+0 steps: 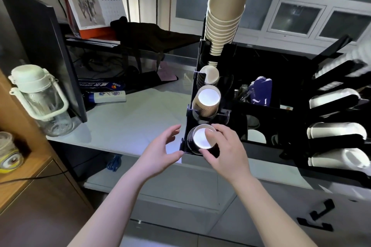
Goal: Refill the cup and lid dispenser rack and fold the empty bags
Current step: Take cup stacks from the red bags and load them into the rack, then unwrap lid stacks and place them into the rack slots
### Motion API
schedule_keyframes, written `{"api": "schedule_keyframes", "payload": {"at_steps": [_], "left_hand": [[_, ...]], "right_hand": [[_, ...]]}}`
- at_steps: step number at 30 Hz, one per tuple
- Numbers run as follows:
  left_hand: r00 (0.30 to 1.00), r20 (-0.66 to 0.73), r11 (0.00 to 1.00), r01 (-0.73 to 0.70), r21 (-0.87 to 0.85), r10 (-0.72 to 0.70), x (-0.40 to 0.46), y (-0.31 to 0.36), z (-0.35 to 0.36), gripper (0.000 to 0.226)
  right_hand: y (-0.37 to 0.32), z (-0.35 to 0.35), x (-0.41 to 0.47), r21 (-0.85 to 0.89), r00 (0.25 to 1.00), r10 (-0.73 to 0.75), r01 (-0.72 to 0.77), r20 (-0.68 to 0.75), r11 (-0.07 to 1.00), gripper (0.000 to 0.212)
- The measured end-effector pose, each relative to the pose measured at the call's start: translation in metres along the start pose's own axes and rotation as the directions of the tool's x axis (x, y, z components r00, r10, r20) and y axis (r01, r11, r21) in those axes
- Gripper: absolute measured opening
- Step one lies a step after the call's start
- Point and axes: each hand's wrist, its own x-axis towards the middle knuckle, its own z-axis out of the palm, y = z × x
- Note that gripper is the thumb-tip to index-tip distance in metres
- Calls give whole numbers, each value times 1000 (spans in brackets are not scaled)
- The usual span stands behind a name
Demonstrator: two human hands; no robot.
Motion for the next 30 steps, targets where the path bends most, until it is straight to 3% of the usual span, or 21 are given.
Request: {"api": "schedule_keyframes", "payload": {"at_steps": [7,12,16,23,30], "left_hand": [[983,-107,988,-141,70,148,-11,20,0,56],[949,-44,921,-290,260,312,-19,48,10,63],[917,-34,829,-344,441,398,-15,74,41,70],[841,169,639,-508,577,515,-3,142,159,78],[688,335,569,-723,393,644,-11,234,323,70]], "right_hand": [[-3,-2,1,39,996,72,-73,47,997,37],[4,-16,-7,204,989,120,-136,86,970,39],[21,-48,-29,224,988,137,-149,67,963,49],[97,-150,-100,34,948,317,-317,14,948,48],[185,-291,-208,-22,861,483,-492,-161,870,38]]}}
